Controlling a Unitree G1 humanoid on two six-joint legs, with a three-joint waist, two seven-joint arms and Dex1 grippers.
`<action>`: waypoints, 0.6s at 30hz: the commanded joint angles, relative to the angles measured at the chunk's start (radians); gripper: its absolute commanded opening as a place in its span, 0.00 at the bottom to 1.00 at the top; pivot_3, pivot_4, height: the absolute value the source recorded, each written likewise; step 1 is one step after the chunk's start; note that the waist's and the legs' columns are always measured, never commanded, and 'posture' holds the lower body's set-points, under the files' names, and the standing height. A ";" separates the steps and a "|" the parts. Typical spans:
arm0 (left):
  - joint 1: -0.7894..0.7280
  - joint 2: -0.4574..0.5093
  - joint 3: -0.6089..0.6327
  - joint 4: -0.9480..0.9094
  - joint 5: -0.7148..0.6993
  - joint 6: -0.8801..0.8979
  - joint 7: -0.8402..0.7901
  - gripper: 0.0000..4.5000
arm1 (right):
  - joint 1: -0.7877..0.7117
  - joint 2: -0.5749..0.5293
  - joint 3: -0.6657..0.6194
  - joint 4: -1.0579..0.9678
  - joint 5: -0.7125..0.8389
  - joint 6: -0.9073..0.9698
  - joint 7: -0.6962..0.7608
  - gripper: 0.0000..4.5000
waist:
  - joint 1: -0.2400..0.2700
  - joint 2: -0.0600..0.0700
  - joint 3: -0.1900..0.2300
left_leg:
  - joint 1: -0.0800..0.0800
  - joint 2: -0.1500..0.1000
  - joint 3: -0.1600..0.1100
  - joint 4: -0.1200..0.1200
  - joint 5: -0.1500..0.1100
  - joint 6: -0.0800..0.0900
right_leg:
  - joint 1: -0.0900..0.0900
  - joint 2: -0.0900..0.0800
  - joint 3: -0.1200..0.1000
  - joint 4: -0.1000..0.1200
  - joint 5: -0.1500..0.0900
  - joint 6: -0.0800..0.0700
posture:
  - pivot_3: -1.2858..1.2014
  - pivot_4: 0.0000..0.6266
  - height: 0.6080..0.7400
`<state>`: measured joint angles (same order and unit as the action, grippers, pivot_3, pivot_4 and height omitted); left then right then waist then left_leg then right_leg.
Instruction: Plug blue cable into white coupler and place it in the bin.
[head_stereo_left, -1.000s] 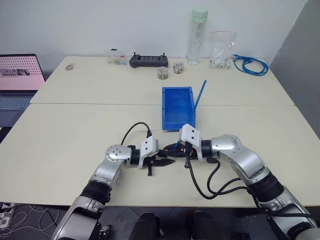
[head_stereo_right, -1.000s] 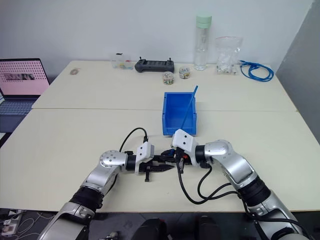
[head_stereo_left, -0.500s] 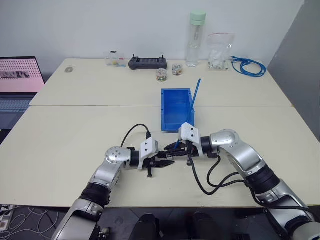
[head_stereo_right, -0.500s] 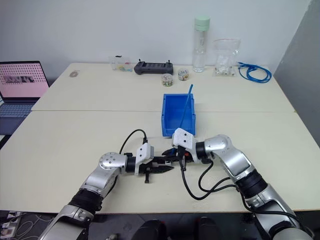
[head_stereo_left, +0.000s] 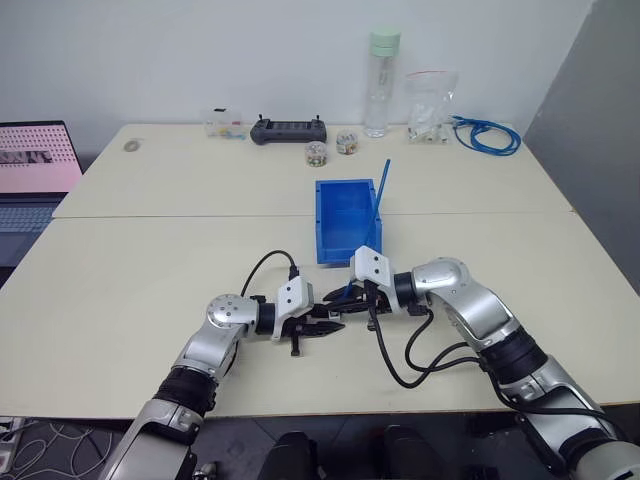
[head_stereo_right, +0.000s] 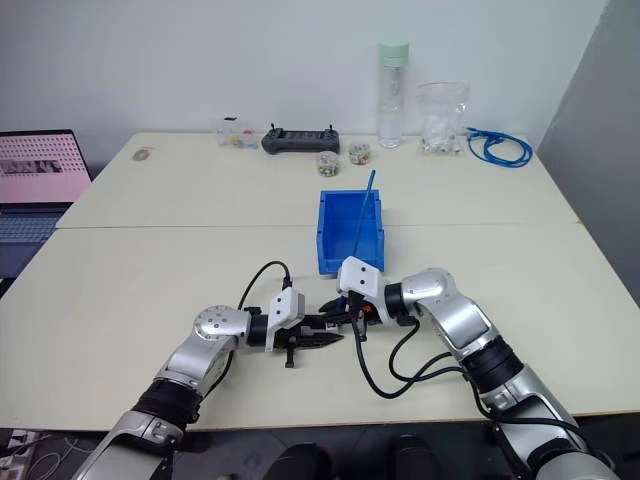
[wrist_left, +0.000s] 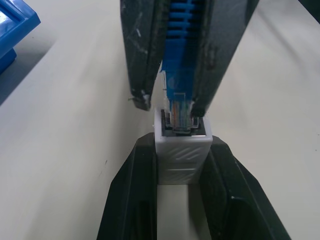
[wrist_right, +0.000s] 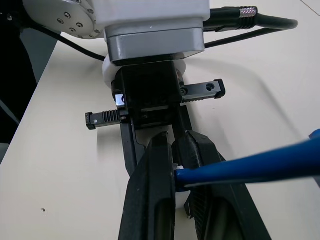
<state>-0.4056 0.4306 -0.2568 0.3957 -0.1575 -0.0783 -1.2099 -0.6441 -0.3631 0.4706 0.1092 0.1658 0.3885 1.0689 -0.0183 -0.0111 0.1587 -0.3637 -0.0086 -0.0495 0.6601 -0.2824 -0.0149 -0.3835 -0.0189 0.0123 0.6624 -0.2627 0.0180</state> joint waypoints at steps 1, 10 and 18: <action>0.009 -0.031 -0.054 -0.005 0.025 0.001 -0.023 0.18 | 0.014 0.012 0.073 0.093 -0.092 0.003 -0.017 0.03 | -0.003 0.000 -0.003 | 0.000 0.000 0.000 0.000 0.000 0.000 | 0.000 0.000 0.000 0.000 0.000 0.000 | 0.52 0.24 1.00; 0.024 -0.026 -0.049 -0.024 0.025 0.011 -0.023 0.18 | 0.051 0.024 0.123 0.146 -0.152 -0.024 0.015 0.03 | -0.008 0.002 -0.017 | 0.001 0.000 0.000 -0.001 0.000 0.000 | 0.001 0.000 0.000 0.000 0.000 0.000 | 0.52 0.24 1.00; 0.021 -0.029 -0.045 -0.024 0.032 0.010 -0.026 0.18 | 0.046 0.026 0.147 0.178 -0.176 -0.008 0.064 0.03 | -0.010 0.004 -0.025 | 0.002 0.000 -0.001 -0.002 -0.001 0.000 | 0.002 0.000 0.000 -0.001 -0.002 -0.002 | 0.52 0.24 1.00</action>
<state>-0.3952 0.4259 -0.2561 0.3953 -0.1328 -0.0667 -1.2105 -0.6487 -0.3316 0.5131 0.1738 0.0679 0.3199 1.1211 -0.0281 -0.0074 0.1342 -0.3611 -0.0086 -0.0502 0.6578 -0.2831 -0.0152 -0.3808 -0.0188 0.0118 0.6614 -0.2653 0.0164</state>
